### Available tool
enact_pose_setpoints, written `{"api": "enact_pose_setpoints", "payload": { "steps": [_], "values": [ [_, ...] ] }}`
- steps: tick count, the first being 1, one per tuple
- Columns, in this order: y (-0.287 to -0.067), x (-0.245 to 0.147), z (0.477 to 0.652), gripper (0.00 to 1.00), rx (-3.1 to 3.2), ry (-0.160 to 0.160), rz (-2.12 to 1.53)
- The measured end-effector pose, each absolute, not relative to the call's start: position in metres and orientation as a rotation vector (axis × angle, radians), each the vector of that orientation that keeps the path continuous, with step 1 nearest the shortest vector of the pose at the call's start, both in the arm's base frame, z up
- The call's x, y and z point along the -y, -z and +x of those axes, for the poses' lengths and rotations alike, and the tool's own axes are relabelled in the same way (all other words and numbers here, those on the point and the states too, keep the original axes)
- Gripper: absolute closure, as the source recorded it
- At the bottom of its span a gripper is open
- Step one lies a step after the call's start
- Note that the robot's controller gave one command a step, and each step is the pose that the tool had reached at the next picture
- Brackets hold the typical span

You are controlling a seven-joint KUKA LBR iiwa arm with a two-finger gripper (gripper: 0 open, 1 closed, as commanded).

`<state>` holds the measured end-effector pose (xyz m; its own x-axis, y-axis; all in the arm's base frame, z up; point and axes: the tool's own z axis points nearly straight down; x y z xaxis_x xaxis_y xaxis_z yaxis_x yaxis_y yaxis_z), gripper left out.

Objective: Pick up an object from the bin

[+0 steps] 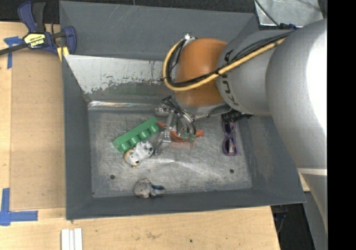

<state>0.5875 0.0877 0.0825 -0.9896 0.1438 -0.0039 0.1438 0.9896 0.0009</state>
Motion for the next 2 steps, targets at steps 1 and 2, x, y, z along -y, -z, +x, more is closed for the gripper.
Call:
{"api": "enact_pose_setpoints", "payload": {
  "steps": [1, 2],
  "values": [
    [-0.0769, -0.0912, 0.5451, 1.00, -3.101, -0.010, 0.322],
    [-0.0736, -0.0912, 0.5416, 0.00, -3.114, -0.006, 0.322]
  ]
}}
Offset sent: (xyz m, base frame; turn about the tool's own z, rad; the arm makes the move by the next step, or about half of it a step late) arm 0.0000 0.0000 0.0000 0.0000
